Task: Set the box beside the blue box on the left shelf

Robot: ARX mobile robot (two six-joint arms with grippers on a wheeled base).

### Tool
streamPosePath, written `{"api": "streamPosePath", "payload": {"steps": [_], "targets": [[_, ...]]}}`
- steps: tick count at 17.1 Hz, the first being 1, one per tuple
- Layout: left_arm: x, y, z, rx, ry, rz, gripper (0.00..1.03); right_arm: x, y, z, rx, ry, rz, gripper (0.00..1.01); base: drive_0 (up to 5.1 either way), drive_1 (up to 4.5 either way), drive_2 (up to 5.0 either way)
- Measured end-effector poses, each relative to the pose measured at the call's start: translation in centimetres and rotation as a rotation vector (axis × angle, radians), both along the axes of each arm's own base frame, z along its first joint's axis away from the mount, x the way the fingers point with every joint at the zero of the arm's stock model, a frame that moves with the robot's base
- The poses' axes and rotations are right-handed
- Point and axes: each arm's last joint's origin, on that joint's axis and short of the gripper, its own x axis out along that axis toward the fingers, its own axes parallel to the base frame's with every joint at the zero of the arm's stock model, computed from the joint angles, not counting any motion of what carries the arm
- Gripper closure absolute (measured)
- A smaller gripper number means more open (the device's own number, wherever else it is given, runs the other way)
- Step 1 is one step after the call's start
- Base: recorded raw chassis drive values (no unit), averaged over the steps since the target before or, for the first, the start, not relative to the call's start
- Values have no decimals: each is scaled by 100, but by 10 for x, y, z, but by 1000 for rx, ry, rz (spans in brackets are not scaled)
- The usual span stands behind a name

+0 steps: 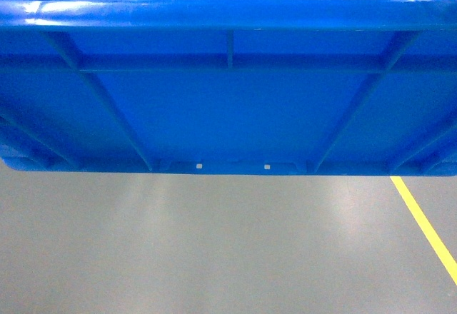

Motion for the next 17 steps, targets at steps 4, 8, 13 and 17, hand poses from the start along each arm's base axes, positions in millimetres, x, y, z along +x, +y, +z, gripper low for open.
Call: {"api": "streamPosePath", "payload": {"steps": [4,8,13,17], "targets": [[0,0,0,0,1,1,86,0,0,0,0,-1,0,93,9,432,-414],[0,0,0,0,0,0,86,0,0,0,0,1,0,93,5,429,-418],[0,0,0,0,-1,0,87,0,0,0,0,-1,0,93,-2,422,-426],[0,0,0,0,0,0,87,0,0,0,0,-4,-1,93,-6,418,-431]]}}
